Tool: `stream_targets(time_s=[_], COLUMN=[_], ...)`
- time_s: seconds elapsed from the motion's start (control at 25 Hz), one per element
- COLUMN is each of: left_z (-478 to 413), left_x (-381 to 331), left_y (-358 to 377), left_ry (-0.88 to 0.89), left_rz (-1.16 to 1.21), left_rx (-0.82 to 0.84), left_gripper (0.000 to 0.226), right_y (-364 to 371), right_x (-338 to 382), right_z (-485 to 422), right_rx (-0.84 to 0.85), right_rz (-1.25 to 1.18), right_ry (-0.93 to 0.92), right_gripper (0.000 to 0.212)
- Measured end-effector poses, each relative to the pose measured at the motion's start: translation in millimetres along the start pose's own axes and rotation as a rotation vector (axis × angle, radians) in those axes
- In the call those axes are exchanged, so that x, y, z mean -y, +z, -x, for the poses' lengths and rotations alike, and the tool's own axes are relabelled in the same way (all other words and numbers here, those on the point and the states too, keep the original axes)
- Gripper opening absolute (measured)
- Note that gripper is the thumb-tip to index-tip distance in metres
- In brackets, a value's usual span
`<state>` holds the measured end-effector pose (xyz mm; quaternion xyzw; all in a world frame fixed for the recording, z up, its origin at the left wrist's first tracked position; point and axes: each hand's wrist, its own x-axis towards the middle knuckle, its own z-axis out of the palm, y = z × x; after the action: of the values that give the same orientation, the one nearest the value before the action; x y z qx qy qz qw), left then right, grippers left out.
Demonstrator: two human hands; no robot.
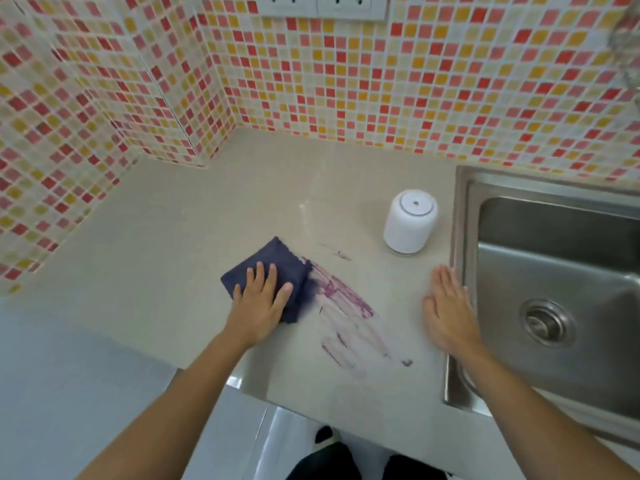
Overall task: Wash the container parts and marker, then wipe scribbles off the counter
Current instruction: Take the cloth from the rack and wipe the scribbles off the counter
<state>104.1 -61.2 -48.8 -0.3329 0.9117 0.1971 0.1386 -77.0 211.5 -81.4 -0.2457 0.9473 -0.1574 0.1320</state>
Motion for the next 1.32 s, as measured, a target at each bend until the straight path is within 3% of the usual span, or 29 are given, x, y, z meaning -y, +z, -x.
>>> stream_targets(time_s=[0.08,0.24,0.36,0.56,0.68,0.76,0.8,0.92,1.0,1.04,1.08,1.16,1.24,1.32], left_z=[-5,-27,-43,-132,-99,-26,11,17,-31,-51,-57,-29,37,52], left_x=[-7,-6,9,-19,-35,-21,-6,21,-6,-32,-58,-85,-67,-28], left_y=[-4,7,13,-9,4,31,43,46,27,17,17,46,75,75], left_ry=[0.039,0.14,0.205,0.106,0.328,0.539,0.563,0.25,0.041,0.031,0.078,0.367,0.675,0.724], left_rz=[-0.034,-0.275,-0.231,-0.11,0.036,-0.037,-0.11,-0.148,-0.04,-0.006,0.04,0.064,-0.098,-0.215], left_rx=[-0.137,-0.048,-0.148,-0.247,-0.216,-0.158,-0.155,-0.245,-0.297,-0.254,-0.215,-0.185,-0.142,-0.145], left_gripper=[0.061,0.065,0.059,0.05,0.049,0.051,0.051,0.052,0.051,0.05,0.049,0.046,0.043,0.046], right_y=[4,10,10,16,17,17,16,16,16,16,16,15,12,11], right_x=[-2,-1,0,-3,-3,-3,-3,-2,-2,-2,-1,-2,-3,-3], right_z=[2,0,-1,-2,0,1,0,-2,-3,-3,-3,-3,-3,-2], right_rx=[-0.05,-0.067,-0.078,-0.111,-0.116,-0.114,-0.114,-0.124,-0.119,-0.118,-0.119,-0.114,-0.098,-0.1], right_rz=[0.026,0.053,0.053,0.068,0.068,0.054,0.047,0.019,0.013,0.01,0.009,-0.004,-0.023,-0.063], right_ry=[-0.016,0.019,0.026,0.016,0.013,0.018,0.02,0.03,0.03,0.031,0.029,0.023,0.016,0.022], right_gripper=[0.071,0.068,0.067,0.073,0.073,0.074,0.074,0.073,0.072,0.073,0.073,0.074,0.073,0.067])
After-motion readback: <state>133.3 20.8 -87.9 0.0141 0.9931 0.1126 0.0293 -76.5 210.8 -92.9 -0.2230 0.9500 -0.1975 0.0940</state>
